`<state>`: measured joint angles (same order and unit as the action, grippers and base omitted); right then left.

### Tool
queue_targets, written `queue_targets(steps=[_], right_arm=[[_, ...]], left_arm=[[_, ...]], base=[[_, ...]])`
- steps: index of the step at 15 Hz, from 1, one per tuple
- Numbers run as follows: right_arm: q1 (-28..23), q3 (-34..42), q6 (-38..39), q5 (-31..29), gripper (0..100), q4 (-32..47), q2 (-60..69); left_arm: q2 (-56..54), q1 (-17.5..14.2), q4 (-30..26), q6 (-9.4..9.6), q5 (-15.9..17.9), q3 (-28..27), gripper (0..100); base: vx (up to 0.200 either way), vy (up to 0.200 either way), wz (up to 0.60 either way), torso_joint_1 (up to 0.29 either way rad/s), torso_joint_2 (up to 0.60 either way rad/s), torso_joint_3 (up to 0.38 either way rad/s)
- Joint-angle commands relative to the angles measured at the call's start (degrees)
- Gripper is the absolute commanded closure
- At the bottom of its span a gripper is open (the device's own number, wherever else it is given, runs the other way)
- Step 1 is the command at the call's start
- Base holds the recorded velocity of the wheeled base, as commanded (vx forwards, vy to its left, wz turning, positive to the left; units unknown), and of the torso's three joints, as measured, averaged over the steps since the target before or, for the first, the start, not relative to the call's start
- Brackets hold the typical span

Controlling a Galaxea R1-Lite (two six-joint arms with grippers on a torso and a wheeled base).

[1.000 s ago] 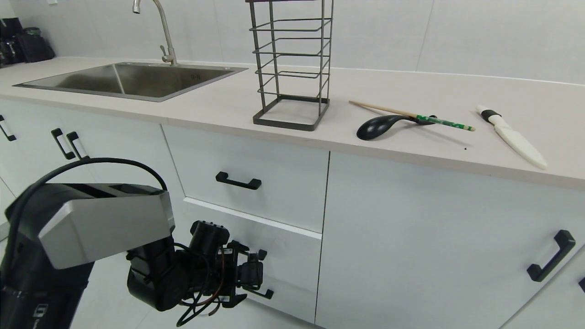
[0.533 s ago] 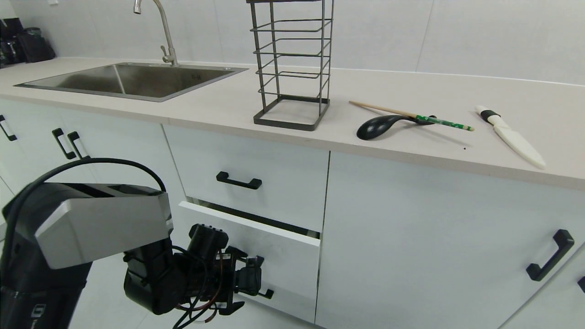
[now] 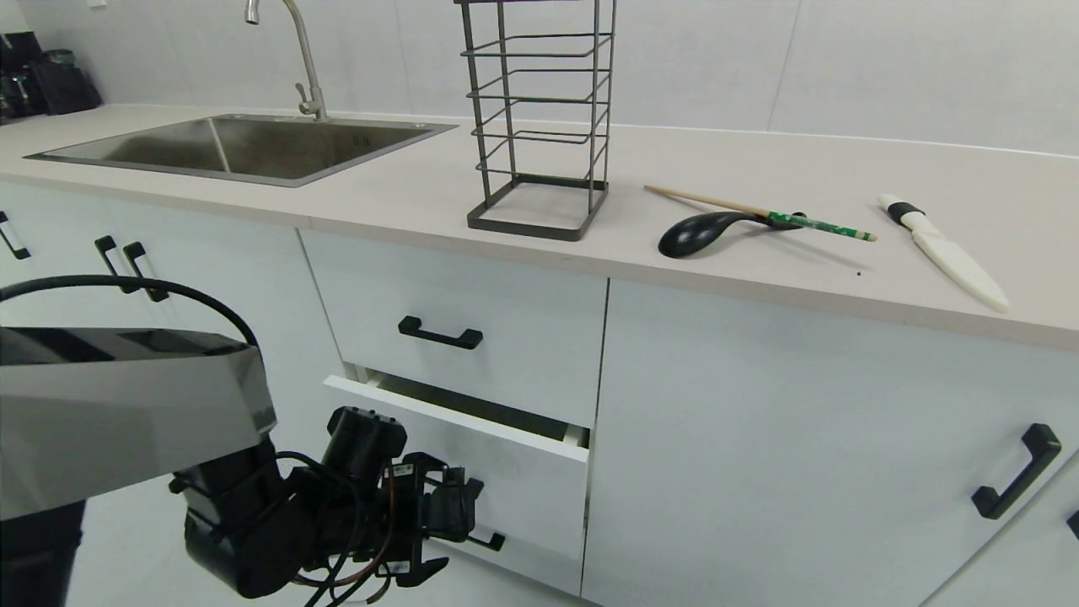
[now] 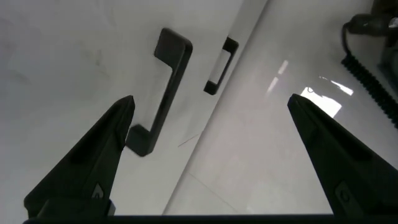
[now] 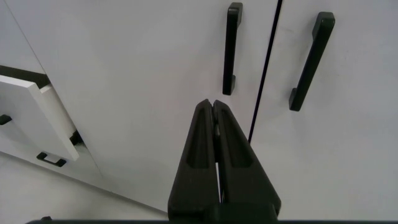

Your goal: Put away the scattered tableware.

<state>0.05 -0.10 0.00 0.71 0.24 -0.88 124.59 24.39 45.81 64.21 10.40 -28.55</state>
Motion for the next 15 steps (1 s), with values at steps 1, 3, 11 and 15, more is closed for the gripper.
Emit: queue_targets(steps=[1,3,11,15], right_arm=[[0.0,0.0,0.0,0.0,100,0.0,-0.1],[0.0,0.0,0.0,0.0,100,0.0,-0.1],[0.0,0.0,0.0,0.0,100,0.0,-0.1],[0.0,0.0,0.0,0.0,100,0.0,-0.1]], left_arm=[[-11.0,3.0,0.2,-2.42,0.0,6.1,0],[-20.7,5.6,-1.5,-4.00,-0.1,8.2,0],[-23.0,5.7,-12.7,-8.05,-1.4,-3.0,0],[-15.2,5.7,-12.4,-7.96,-1.7,-6.8,0]], base=[[0.000,0.000,0.00,0.000,0.00,0.000],[0.000,0.000,0.00,0.000,0.00,0.000],[0.000,0.000,0.00,0.000,0.00,0.000],[0.000,0.000,0.00,0.000,0.00,0.000]])
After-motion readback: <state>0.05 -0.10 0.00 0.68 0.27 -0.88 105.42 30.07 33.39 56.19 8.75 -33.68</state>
